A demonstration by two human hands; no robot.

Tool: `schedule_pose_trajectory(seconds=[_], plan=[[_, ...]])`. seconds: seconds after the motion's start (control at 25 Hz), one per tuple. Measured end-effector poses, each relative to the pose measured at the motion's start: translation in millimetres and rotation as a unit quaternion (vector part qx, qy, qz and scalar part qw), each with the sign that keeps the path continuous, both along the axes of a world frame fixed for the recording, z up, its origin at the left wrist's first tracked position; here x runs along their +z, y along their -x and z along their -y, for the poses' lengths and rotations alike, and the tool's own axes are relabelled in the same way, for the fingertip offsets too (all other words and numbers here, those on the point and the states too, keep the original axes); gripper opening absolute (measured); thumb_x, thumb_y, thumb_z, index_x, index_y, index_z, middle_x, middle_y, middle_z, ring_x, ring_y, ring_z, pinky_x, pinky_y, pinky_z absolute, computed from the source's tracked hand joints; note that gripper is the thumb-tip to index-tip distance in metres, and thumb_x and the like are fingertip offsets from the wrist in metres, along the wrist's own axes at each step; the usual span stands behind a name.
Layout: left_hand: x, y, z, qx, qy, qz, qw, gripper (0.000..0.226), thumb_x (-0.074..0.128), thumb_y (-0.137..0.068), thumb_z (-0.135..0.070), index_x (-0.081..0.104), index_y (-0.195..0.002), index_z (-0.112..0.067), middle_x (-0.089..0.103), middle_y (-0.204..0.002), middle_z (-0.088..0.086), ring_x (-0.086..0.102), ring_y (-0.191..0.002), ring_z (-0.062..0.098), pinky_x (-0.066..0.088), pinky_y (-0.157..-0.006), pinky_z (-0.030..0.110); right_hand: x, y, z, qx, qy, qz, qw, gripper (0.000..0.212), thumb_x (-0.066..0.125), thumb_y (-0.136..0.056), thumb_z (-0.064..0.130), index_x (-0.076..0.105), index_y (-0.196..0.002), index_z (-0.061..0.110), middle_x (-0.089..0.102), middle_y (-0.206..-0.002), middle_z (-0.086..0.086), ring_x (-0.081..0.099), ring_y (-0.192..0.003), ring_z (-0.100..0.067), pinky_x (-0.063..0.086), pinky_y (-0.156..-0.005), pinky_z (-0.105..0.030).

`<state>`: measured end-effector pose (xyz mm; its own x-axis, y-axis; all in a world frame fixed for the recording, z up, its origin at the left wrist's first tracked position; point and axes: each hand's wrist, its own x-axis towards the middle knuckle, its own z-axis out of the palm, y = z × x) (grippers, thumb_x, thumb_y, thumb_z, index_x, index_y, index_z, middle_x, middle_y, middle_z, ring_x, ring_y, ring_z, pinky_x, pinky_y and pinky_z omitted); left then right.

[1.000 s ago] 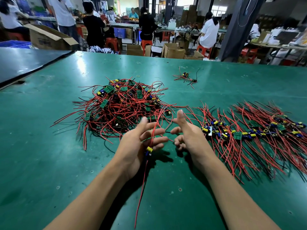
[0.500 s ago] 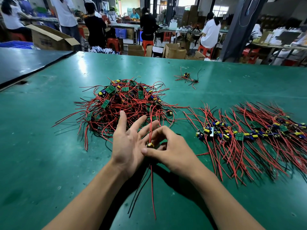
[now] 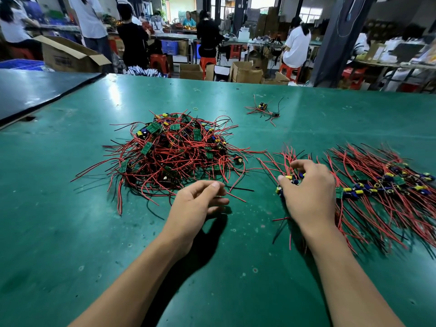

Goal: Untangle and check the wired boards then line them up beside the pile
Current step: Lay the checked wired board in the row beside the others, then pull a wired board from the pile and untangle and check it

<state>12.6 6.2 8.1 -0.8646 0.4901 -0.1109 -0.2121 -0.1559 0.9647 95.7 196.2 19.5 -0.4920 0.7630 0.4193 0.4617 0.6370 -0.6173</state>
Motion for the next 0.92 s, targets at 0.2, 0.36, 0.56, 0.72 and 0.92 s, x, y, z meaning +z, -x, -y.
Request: schedule_pose_trajectory(seconds=[0.2, 0.36, 0.56, 0.72, 0.92], plan=[[-2, 0, -2, -0.010, 0.023, -0.009, 1.000, 0.016, 0.056, -0.097, -0.009, 0.067, -0.098, 0.003, 0.070, -0.090, 0.015, 0.068, -0.070, 0.024, 0.058, -0.065, 0.035, -10, 18, 32, 0.278, -0.077, -0.005, 0.957, 0.035, 0.062, -0.088, -0.002, 0.070, -0.118, 0.013, 0.065, -0.117, -0.002, 0.056, -0.108, -0.017, 0.043, -0.101, -0.030], [-6, 1, -1, -0.008, 0.015, -0.037, 0.999, 0.016, 0.053, -0.098, -0.005, 0.066, -0.096, 0.004, 0.069, -0.084, 0.012, 0.067, -0.066, 0.024, 0.059, -0.064, 0.039, -35, 30, 37, 0.277, -0.125, 0.219, 0.927, 0.061, 0.051, -0.090, 0.003, 0.052, -0.144, 0.032, 0.049, -0.148, 0.012, 0.038, -0.130, -0.018, 0.030, -0.102, -0.034], [-10, 2, -1, -0.015, 0.026, -0.055, 0.998, 0.018, 0.053, -0.098, -0.006, 0.068, -0.091, -0.001, 0.069, -0.081, 0.011, 0.068, -0.066, 0.026, 0.060, -0.064, 0.038, -33, 31, 29, 0.235, -0.106, 0.202, 0.945, 0.051, 0.045, -0.100, 0.017, 0.048, -0.145, 0.040, 0.058, -0.126, 0.007, 0.044, -0.115, -0.022, 0.032, -0.090, -0.036], [-11, 2, -1, -0.021, 0.032, -0.058, 0.998, 0.020, 0.053, -0.097, -0.006, 0.070, -0.087, -0.003, 0.070, -0.079, 0.010, 0.068, -0.064, 0.022, 0.060, -0.062, 0.034, -33, 34, 39, 0.193, -0.136, 0.266, 0.935, 0.042, 0.037, -0.105, 0.032, 0.045, -0.146, 0.034, 0.051, -0.121, -0.003, 0.045, -0.114, -0.026, 0.033, -0.093, -0.039], [-13, 3, -1, -0.026, 0.033, -0.057, 0.997, 0.019, 0.054, -0.097, -0.007, 0.070, -0.089, -0.001, 0.069, -0.081, 0.013, 0.069, -0.066, 0.024, 0.061, -0.064, 0.036, -25, 31, 39, 0.188, -0.033, 0.150, 0.970, 0.032, 0.055, -0.099, 0.042, 0.076, -0.106, 0.018, 0.065, -0.103, -0.006, 0.059, -0.101, -0.027, 0.046, -0.089, -0.036]])
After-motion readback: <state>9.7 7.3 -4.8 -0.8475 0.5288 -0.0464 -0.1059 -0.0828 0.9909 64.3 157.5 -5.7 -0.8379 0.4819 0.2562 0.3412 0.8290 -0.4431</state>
